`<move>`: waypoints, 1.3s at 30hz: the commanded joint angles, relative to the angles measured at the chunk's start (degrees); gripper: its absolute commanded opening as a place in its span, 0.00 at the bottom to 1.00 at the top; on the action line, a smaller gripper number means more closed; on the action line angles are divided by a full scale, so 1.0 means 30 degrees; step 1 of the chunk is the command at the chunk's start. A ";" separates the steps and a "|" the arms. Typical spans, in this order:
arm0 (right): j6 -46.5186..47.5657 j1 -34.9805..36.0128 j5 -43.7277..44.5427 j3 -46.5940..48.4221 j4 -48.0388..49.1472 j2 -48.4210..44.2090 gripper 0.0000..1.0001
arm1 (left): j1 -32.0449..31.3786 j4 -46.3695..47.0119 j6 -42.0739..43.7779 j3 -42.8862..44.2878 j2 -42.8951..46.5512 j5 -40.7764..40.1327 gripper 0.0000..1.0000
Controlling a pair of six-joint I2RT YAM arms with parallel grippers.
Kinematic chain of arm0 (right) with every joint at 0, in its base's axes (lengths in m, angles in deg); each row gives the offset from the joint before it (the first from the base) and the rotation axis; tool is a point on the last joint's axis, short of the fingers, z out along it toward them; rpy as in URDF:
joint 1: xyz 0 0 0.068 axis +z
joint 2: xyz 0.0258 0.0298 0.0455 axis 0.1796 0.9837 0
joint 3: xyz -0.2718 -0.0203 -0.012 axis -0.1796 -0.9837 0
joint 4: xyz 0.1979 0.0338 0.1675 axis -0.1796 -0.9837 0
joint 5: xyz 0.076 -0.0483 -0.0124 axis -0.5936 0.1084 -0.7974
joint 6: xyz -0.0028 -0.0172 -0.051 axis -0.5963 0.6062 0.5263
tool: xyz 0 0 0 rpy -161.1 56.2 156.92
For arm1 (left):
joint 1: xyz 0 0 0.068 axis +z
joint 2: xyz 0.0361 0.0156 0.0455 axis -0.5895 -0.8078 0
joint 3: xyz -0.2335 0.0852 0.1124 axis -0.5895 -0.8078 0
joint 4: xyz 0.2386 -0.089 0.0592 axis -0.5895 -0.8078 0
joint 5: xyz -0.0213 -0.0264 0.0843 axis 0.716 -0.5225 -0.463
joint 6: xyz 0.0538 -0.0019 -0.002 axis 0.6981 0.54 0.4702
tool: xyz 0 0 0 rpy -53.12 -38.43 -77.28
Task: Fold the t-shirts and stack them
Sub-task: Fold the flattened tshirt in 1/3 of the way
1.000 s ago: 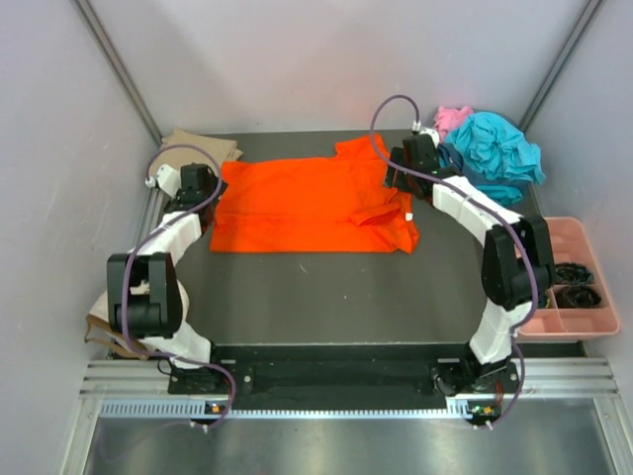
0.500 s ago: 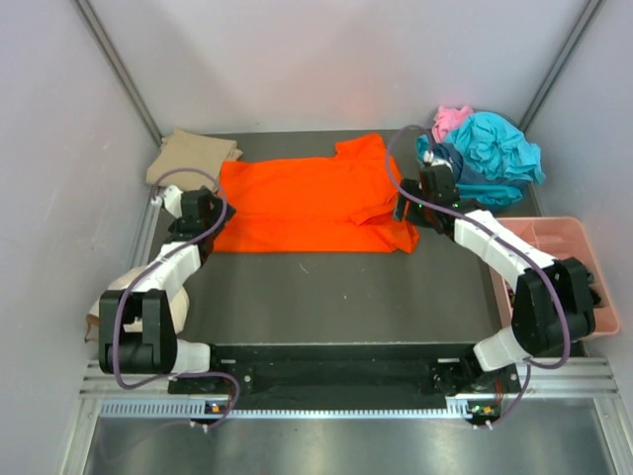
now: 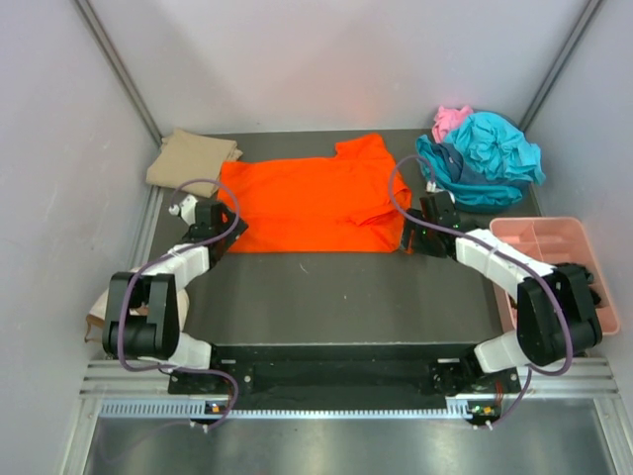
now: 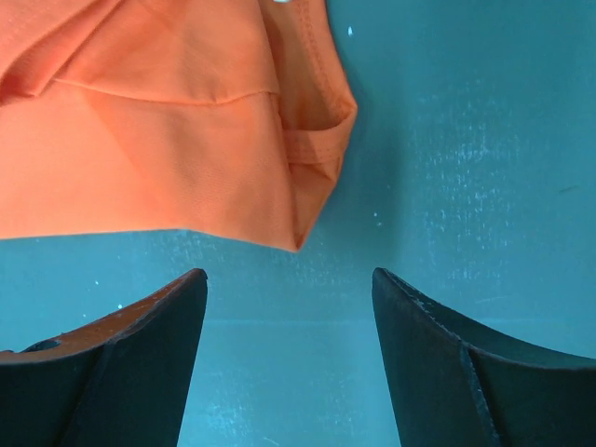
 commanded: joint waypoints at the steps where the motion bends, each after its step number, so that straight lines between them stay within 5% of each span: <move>1: -0.0192 0.0030 0.0080 0.0009 0.1065 -0.0111 0.71 | -0.0090 0.1184 0.0457 0.0073 -0.0677 -0.0165 0.99; 14: 0.0247 0.0030 -0.0301 0.0976 0.2031 0.1912 0.59 | -0.0061 0.1097 0.0252 0.0396 -0.1791 -0.0546 0.99; 23: 0.0306 0.0030 -0.0478 0.1386 0.2414 0.2880 0.42 | -0.0061 0.1009 0.0252 0.0484 -0.1937 -0.0810 0.99; 26: 0.0306 0.0030 -0.0506 0.1415 0.2501 0.3026 0.30 | -0.0061 0.1038 0.0223 0.0513 -0.2026 -0.0868 0.99; 30: 0.0335 0.0030 -0.0506 0.1386 0.2443 0.3173 0.00 | -0.0061 0.0804 0.0165 0.0660 -0.2259 -0.0956 0.99; 39: -0.0016 0.0030 0.0518 0.1064 0.0629 0.2207 0.00 | -0.0061 -0.0251 0.0165 0.1040 -0.2436 -0.1600 0.99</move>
